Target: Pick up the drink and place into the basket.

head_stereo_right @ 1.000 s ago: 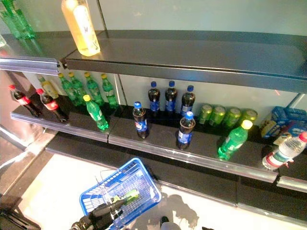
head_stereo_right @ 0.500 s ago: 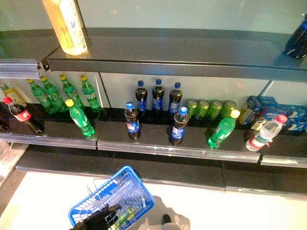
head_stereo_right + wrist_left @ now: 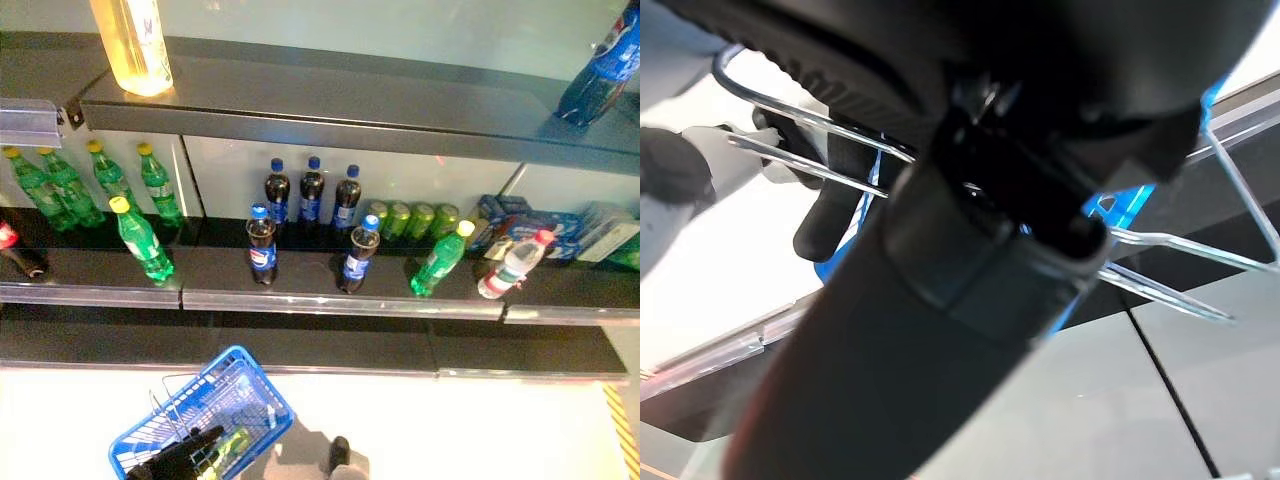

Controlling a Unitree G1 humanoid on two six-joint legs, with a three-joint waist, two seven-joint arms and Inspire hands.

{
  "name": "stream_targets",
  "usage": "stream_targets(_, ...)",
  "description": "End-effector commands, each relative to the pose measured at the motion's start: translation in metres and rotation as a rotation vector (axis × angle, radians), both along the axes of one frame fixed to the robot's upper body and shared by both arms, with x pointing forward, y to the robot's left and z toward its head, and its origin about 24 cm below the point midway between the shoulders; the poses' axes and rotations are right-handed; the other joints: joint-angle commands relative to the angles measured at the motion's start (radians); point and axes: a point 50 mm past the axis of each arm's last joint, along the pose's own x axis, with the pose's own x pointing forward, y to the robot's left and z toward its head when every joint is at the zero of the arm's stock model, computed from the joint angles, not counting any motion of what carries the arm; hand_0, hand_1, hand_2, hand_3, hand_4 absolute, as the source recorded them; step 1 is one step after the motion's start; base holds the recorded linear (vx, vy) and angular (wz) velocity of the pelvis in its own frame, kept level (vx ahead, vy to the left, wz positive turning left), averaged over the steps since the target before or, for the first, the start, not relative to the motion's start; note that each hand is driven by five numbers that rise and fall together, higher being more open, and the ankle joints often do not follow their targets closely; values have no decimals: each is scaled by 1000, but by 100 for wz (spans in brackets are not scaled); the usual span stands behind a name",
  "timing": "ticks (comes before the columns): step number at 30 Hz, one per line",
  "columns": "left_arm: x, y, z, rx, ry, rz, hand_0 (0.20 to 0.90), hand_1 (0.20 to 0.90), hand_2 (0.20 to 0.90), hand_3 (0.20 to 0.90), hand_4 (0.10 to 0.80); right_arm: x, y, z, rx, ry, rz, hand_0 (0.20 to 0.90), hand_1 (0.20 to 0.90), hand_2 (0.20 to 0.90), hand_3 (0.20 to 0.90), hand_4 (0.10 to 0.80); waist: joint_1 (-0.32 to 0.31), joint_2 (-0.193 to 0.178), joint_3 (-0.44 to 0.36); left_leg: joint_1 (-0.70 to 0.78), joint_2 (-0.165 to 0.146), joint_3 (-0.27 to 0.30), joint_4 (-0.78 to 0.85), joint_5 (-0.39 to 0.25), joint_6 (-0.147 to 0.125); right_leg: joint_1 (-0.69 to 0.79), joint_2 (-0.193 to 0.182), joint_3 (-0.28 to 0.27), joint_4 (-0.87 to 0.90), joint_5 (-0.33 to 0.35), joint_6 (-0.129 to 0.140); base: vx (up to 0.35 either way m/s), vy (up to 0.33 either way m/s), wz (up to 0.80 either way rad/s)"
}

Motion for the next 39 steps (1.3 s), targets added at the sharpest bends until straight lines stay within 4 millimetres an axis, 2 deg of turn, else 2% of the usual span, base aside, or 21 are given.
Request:
stream_targets(1,38,9,18,-10,-198,12,300,300,300,200,100,23,-17,8,-57,-29,95,900,900,900,900,800,16,36,-7,-140,-41,-88,75,-18,55,54,-62,26,-50,52,70,-31,-142,-53)
stream_targets(4,41,12,19,12,-193,26,300,300,300,200,100,28,-15,8,-48,-37,109,900,900,900,900,800,18,32,-11,-134,-35,-89,73,-19,53,64,-57,27,-55,43,72,9,-131,-26)
stream_targets(5,41,16,20,41,-187,15,300,300,300,200,100,33,-13,8,-40,-46,105,900,900,900,900,800,21,29,-15,-128,-21,-85,76,-17,46,95,-43,23,-79,13,68,21,-165,0)
stream_targets(7,41,14,19,48,-183,19,300,300,300,200,100,34,-14,8,-43,-42,103,900,900,900,900,800,21,28,-19,-123,-15,-76,71,-14,41,115,-35,18,-98,6,64,24,-105,5)
stream_targets(10,38,7,15,49,-182,38,300,300,300,200,100,31,-19,10,-56,-14,123,900,900,900,900,800,25,30,-33,-101,7,-52,44,1,15,159,-21,-8,-148,-1,50,46,-45,12)
stream_targets(15,39,-3,12,37,-183,36,300,300,300,200,100,36,-21,11,-68,-27,116,900,900,900,900,800,37,37,-41,-97,22,-53,41,17,-8,183,-11,-38,-151,-21,28,33,-28,14)
stream_targets(26,34,-1,11,43,-172,29,300,300,300,200,100,31,-24,12,-71,-11,124,900,900,900,900,800,31,45,-50,-72,20,-69,34,10,-9,209,1,-45,-149,-43,17,56,6,3)
stream_targets(31,26,-2,9,38,-161,11,300,300,300,200,100,21,-28,12,-76,20,118,900,900,900,900,800,21,50,-27,-79,18,-78,24,13,-10,192,8,-13,-166,-29,23,92,6,2)
stream_targets(35,45,-10,14,21,-222,-11,300,300,300,200,100,37,-32,16,-98,-16,123,900,900,900,900,800,18,62,30,-151,21,-79,33,34,-9,112,2,12,-167,2,23,-129,30,-5)
stream_targets(38,76,-20,25,4,-315,-20,300,300,300,200,100,66,-37,23,-115,-83,136,900,900,900,900,800,13,70,110,-265,15,-98,97,48,0,-4,-7,39,-112,10,11,-353,40,-13)
stream_targets(39,87,-24,29,-2,-351,-18,300,300,300,200,100,77,-39,27,-122,-110,137,900,900,900,900,800,11,68,150,-349,9,-117,199,38,4,-78,-20,42,-33,1,1,-298,9,-18)
